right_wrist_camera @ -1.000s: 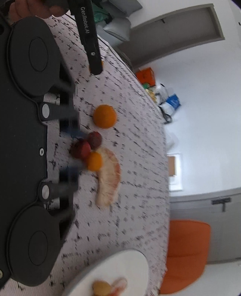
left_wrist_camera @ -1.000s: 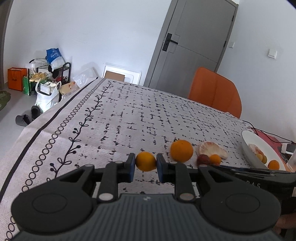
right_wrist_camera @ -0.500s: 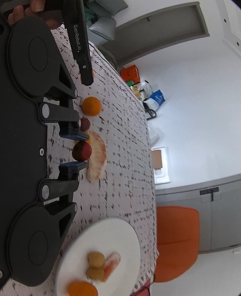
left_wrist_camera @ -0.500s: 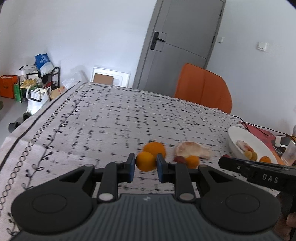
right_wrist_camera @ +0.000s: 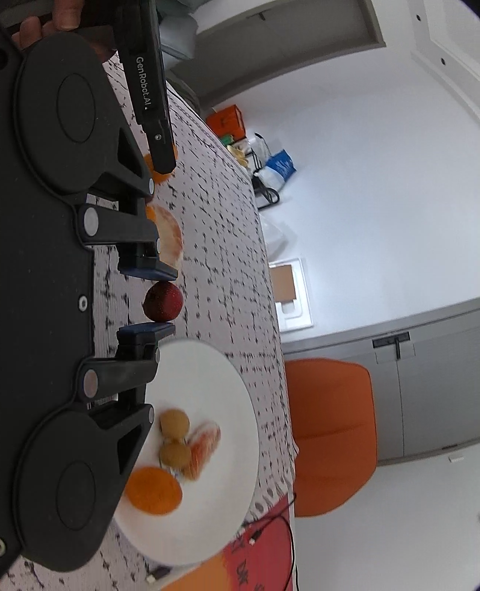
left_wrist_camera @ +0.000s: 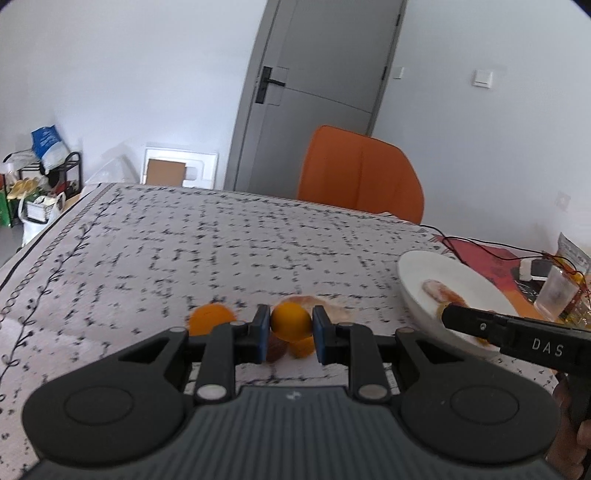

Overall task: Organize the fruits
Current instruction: 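Carry the small orange and the red plum toward the white plate with both grippers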

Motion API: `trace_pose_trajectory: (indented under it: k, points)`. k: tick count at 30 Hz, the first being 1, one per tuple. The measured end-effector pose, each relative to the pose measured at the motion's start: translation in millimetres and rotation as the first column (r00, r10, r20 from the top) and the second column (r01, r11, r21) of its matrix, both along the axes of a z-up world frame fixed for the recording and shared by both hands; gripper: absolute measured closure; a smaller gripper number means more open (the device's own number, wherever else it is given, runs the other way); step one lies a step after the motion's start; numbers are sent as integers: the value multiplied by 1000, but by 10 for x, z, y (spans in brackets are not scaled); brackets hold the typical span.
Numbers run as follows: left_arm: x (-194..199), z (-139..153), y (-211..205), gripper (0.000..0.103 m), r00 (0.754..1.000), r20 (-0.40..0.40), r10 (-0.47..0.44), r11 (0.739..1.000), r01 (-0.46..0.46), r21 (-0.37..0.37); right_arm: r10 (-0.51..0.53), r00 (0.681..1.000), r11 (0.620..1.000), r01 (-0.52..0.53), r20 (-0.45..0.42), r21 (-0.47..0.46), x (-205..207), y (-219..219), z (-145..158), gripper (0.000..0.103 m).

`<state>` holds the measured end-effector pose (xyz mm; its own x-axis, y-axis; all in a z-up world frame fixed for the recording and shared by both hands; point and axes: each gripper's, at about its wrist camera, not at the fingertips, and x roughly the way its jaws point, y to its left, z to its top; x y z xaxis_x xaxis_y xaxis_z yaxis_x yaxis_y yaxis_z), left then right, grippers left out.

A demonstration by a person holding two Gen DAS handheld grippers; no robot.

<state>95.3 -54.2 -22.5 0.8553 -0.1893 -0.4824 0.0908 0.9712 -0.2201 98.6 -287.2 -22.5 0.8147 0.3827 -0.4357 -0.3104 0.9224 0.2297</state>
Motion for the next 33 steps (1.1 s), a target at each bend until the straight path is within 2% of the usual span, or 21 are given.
trace_pose_trajectory:
  k: [17,33]
  points:
    - [176,32,-600,80,996,8,-87,996,86,31,-120,992,993,119,30,26,-90,-630,13,81]
    - [380,64,-1067,80,988,2,-156,983,155,93,-229,973,971,228,14,66,-26,-1158,-153,80]
